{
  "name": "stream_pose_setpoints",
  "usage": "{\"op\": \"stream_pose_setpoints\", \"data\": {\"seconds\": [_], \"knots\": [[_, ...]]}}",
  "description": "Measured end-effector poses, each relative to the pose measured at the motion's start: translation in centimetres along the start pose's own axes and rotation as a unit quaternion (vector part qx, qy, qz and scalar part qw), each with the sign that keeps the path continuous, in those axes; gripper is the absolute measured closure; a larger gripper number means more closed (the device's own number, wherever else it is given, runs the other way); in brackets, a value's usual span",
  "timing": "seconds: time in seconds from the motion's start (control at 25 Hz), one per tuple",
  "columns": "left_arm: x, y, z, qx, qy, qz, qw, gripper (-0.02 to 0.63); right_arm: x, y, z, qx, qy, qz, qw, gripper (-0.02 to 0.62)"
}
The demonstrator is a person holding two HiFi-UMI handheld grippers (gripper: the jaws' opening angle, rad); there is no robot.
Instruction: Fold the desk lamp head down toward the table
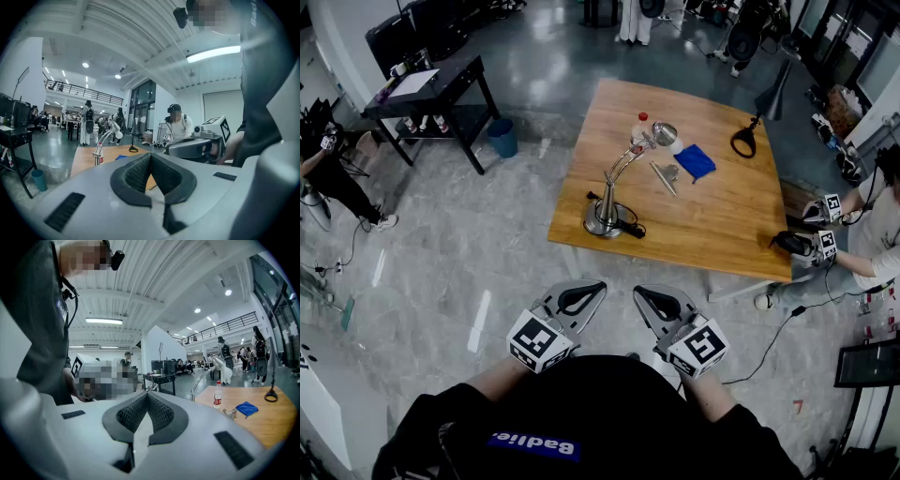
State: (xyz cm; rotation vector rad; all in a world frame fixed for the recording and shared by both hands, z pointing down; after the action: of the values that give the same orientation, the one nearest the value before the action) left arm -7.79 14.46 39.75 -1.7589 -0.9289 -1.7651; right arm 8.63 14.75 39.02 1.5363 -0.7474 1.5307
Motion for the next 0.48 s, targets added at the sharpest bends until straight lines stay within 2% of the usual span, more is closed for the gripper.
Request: {"op": "stream_pose_setpoints", "data": {"seconds": [0.48], "knots": [[0.20, -0.03, 0.64, 0.005, 0.002, -0.005, 1.0000, 0.597, 0.14, -0.52, -0.34, -0.004, 0.006, -0.001, 1.000, 0.591]]}}
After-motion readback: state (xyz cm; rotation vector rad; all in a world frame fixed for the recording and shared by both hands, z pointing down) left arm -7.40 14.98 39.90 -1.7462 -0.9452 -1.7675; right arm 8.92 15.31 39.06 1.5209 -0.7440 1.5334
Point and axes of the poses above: the fingertips, and each gripper's own axes: y forward along the fingers, z to its right, x out of its underside, the point moved 7 cm from there along -y, backward along the fingers, and after that the axes turned 5 degrees about -x, right-handed, at the moved point
